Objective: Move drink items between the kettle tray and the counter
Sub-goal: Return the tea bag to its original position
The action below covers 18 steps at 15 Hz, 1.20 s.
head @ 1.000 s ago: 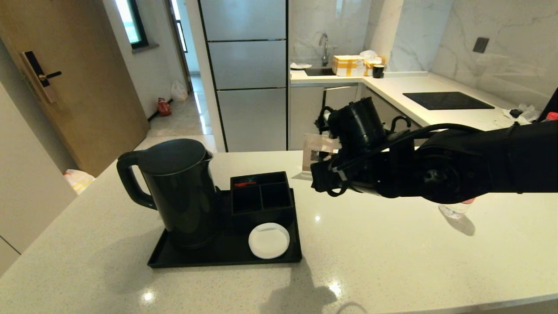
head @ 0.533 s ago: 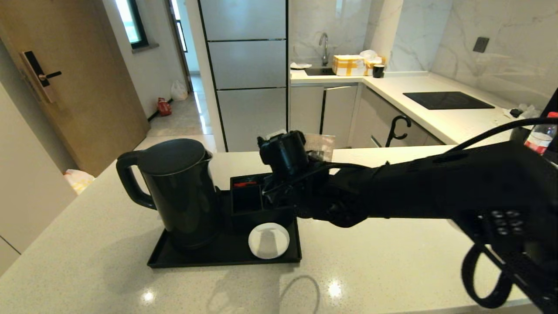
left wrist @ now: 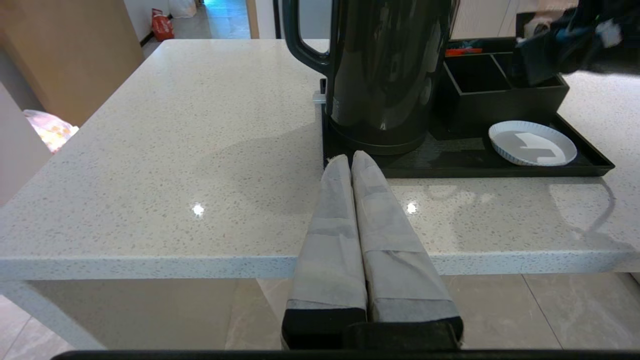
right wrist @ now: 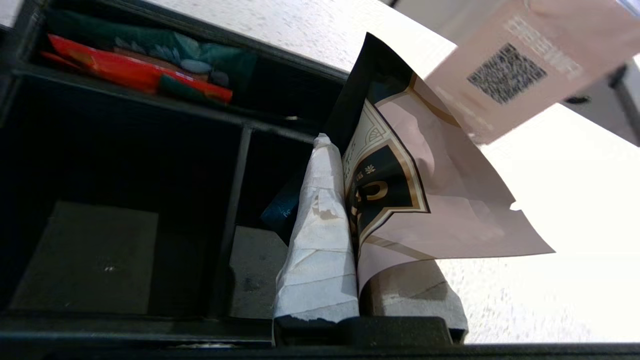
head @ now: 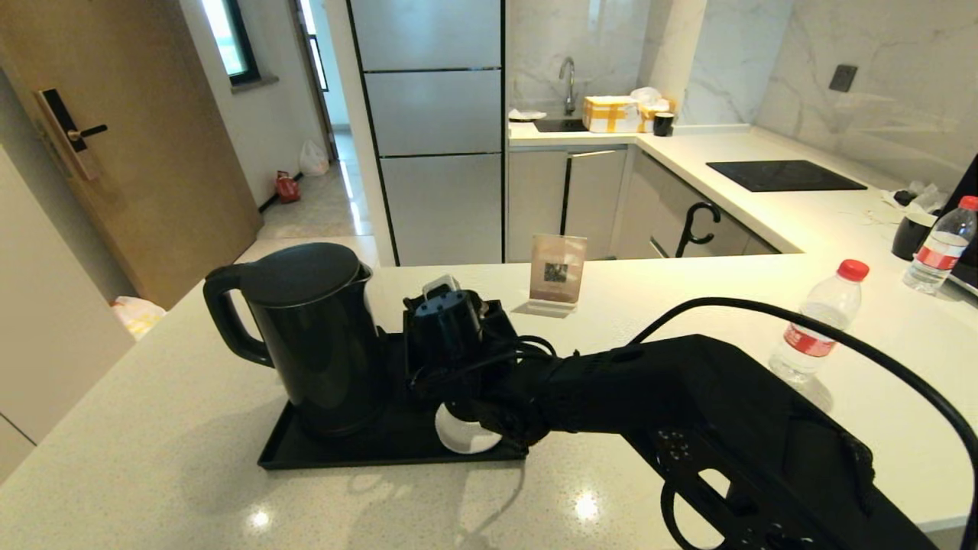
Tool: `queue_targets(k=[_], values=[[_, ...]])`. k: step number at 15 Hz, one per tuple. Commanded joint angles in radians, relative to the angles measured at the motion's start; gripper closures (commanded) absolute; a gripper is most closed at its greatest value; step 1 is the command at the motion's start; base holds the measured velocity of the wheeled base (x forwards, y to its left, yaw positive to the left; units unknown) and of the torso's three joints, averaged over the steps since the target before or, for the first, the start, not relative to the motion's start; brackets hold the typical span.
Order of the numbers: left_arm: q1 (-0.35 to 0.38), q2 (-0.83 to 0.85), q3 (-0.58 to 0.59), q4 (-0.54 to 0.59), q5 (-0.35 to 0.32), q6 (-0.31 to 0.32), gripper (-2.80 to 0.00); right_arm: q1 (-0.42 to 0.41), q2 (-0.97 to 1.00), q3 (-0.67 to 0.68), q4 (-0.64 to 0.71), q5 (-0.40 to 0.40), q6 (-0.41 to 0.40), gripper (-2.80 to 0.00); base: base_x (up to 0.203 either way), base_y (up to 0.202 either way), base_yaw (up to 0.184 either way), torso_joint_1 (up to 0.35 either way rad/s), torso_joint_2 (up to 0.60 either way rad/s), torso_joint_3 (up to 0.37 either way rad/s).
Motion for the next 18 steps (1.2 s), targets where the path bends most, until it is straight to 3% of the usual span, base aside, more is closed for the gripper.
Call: queue_targets(k=[1,7,8,18], values=[[0.001,0.001,0.000,-0.001,0.000,-0.001,0.00,-0.016,0.021,0.003,-0.039,-0.020,0.000,0.00,0.000,0.000,0.000,0.000,0.00,0.000],[0.001,0.001,0.000,-0.001,0.000,-0.001,0.00,-0.044,0.020,0.003,-0.064,-0.021,-0.008,0.00,0.000,0.000,0.000,0.000,0.00,0.000],[0.001,0.001,0.000,-0.001,0.000,0.000,0.00,-0.044,0.020,0.001,-0.065,-0.021,-0.008,-2.80,0.000,0.000,0.000,0.000,0.00,0.000],[0.001,0.001,0.000,-0.001,0.000,-0.001,0.00,-0.041,-0.032,0.004,-0.050,-0.021,-0.004,-2.80,0.000,0.000,0.000,0.000,0.00,0.000]])
